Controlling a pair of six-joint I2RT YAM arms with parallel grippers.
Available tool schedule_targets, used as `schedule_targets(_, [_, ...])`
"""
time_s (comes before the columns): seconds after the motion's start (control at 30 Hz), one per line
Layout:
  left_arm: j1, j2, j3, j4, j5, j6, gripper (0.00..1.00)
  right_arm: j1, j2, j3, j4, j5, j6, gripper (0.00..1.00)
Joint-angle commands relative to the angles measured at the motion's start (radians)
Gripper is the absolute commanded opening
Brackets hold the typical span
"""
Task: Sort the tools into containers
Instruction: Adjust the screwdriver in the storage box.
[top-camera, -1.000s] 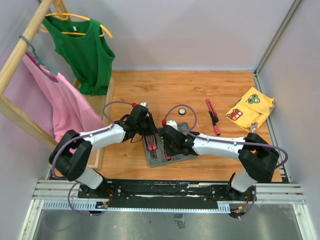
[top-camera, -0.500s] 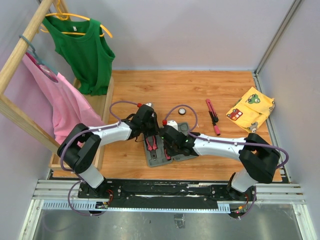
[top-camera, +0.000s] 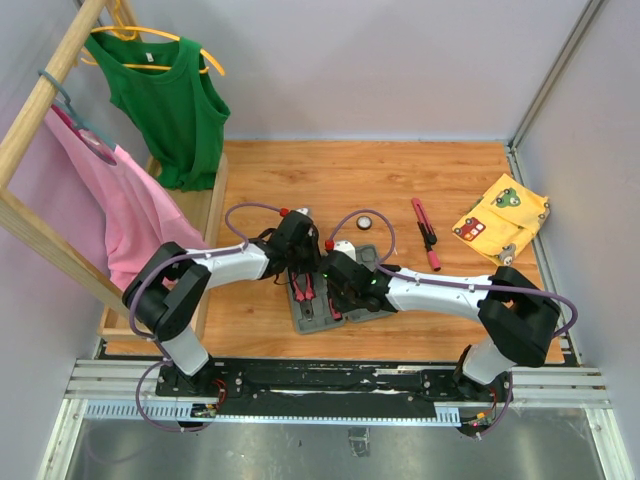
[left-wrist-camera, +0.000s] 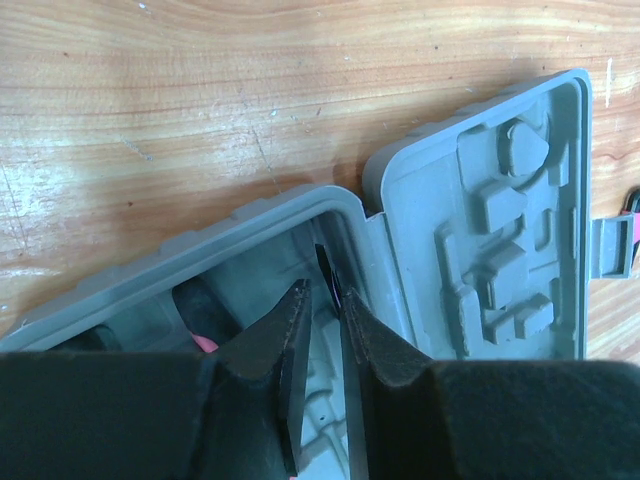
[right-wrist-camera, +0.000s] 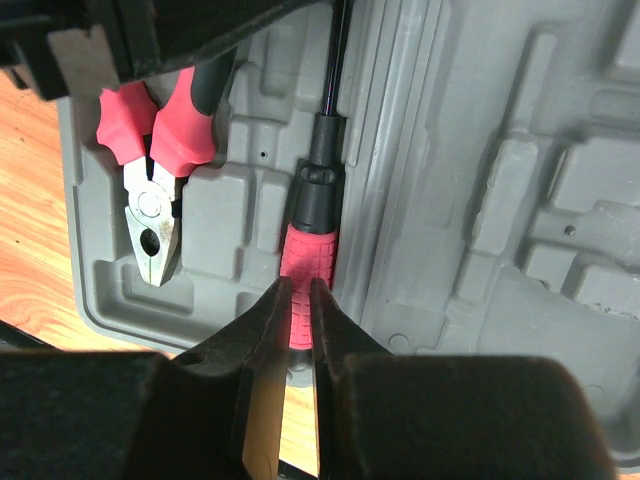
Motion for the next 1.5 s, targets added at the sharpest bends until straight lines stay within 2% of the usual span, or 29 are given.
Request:
schedule_targets(0.0, [-0.006,0.027,0.037,0.031,0.007,-0.001,0.21,-0.007,0.045,-0.056,-0.087,-0.016,0.01,0.14])
schedule_targets(0.17, [-0.007,0.042,0.044,0.023,-0.014,0.0,0.17,-0.007,0.041,-0.061,-0.085,-0.016,0.011,0.14])
schedule_targets(0.77, [-0.007,0.086,0.093,-0.031,-0.101,0.006,0.14,-0.007,0.041,-0.072,-0.081,-0.024,0.017,0.14])
schedule_targets(0.93, [-0.007,0.101,0.098,-0.056,-0.121,0.004,0.09,-0.007,0.026,-0.08,-0.083,-0.026,0.021,0.14])
schedule_targets(1.03, [-0.01,0.108,0.087,-0.074,-0.139,0.004,0.01,-0.007,0.021,-0.085,-0.083,-0.024,0.024,0.14])
schedule_targets(1.47, [-0.033,0.159,0.096,-0.172,-0.234,-0.014,0.01,-0.007,0.044,-0.082,-0.071,-0.038,0.027,0.14])
